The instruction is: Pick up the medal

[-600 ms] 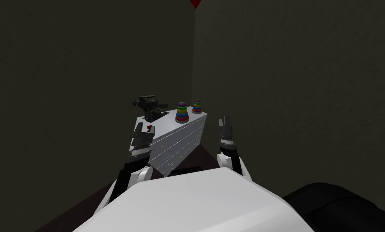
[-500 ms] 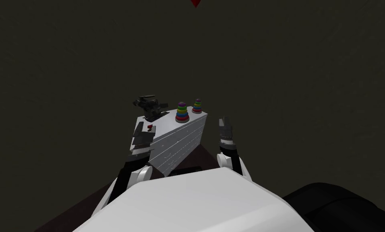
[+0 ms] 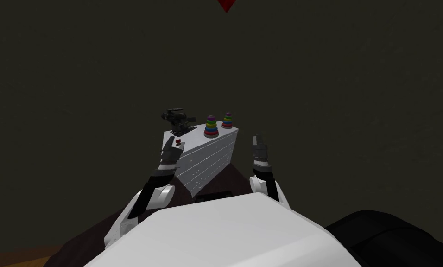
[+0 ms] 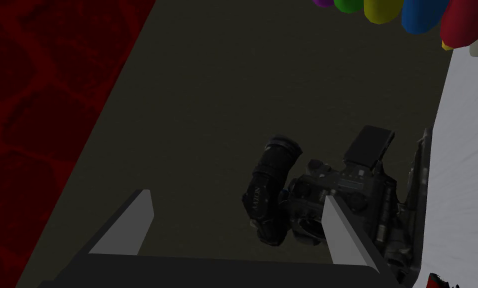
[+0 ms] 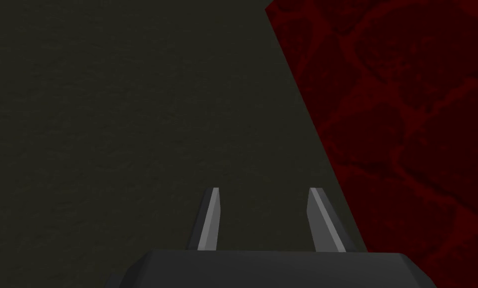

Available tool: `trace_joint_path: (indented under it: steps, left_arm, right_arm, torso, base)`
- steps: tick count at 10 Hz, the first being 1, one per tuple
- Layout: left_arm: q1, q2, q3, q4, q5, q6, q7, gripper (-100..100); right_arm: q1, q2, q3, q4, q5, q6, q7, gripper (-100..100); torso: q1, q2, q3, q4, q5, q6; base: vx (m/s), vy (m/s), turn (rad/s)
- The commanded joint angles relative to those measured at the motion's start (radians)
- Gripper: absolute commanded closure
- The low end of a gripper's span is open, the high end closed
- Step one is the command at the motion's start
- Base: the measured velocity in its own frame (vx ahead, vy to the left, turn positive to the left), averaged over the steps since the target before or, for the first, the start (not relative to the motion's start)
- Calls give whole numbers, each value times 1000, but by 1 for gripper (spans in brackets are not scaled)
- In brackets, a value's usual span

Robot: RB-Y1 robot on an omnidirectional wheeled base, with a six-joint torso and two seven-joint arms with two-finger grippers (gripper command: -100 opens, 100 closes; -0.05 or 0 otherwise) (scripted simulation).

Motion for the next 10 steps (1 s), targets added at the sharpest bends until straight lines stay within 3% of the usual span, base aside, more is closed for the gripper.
trace_joint_path:
  steps: [1, 4, 5, 6, 7, 8, 9, 10]
  left_arm:
    - [-35, 50, -6, 5, 8, 36, 2, -100]
    - [-101, 138, -20, 24, 25, 98, 4, -100]
    - [-101, 157, -20, 24, 25, 98, 4, -100]
    - [-136, 195, -29, 34, 36, 133, 3, -100]
    - [-136, 211, -29, 34, 36, 133, 3, -100]
    - [-171, 249, -38, 44, 49, 168, 3, -100]
    - [-171, 268, -38, 44, 49, 168, 3, -100]
    - [-207, 303, -48, 55, 64, 205, 1, -100]
  right_arm:
    - [0, 0, 0, 0, 0, 0, 0, 0]
    - [0, 0, 0, 0, 0, 0, 0, 0]
    - [0, 0, 0, 0, 0, 0, 0, 0]
    - [0, 0, 0, 0, 0, 0, 0, 0]
    - [0, 0, 0, 0, 0, 0, 0, 0]
    - [0, 0, 0, 0, 0, 0, 0, 0]
    - [0, 0, 0, 0, 0, 0, 0, 0]
    - [0, 0, 0, 0, 0, 0, 0, 0]
  torso:
    - [0, 0, 0, 0, 0, 0]
    - [0, -1, 0, 0, 0, 0]
    - [-1, -1, -1, 0, 0, 0]
    - [-1, -2, -1, -1, 0, 0]
    - [-1, -2, -1, -1, 0, 0]
    - [-1, -3, -2, -1, 0, 0]
    - [-2, -2, -1, -1, 0, 0]
    - [-2, -2, -1, -1, 0, 0]
  base:
    - [-81, 22, 23]
    - [-104, 17, 19]
    - [-68, -2, 13]
    - [-78, 11, 22]
    - [-68, 5, 4]
    - [-92, -4, 24]
    - [-76, -4, 7]
    - [-78, 3, 17]
